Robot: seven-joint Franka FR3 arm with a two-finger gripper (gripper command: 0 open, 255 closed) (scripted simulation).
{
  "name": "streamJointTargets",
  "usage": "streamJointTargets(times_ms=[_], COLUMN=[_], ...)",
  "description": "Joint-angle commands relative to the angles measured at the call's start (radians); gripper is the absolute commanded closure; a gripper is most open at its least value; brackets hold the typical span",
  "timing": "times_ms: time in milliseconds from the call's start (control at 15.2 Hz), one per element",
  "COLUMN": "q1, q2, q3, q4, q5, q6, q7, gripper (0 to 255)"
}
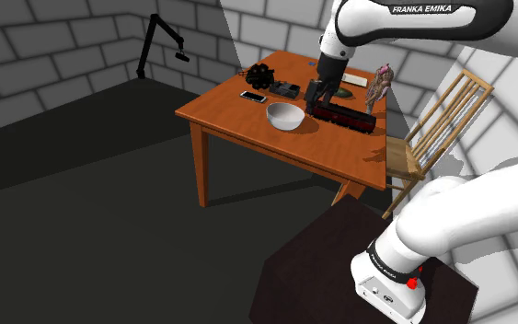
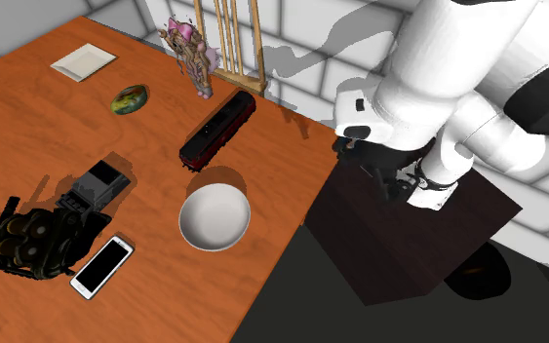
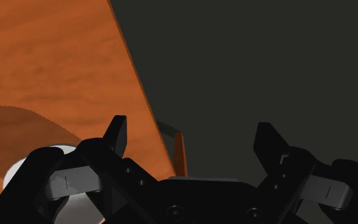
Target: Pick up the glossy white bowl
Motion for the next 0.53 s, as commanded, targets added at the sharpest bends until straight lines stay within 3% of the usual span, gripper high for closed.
streamJointTargets(times_ms=[0, 462], q1=[-0.004, -0.018], q2=[0.064, 0.304], q3=[-0.002, -0.011], q4=[0.017, 0.106], q5=[-0.015, -0.070], q6=[0.050, 0.209], q7=[-0.007, -0.024], gripper=[0, 0])
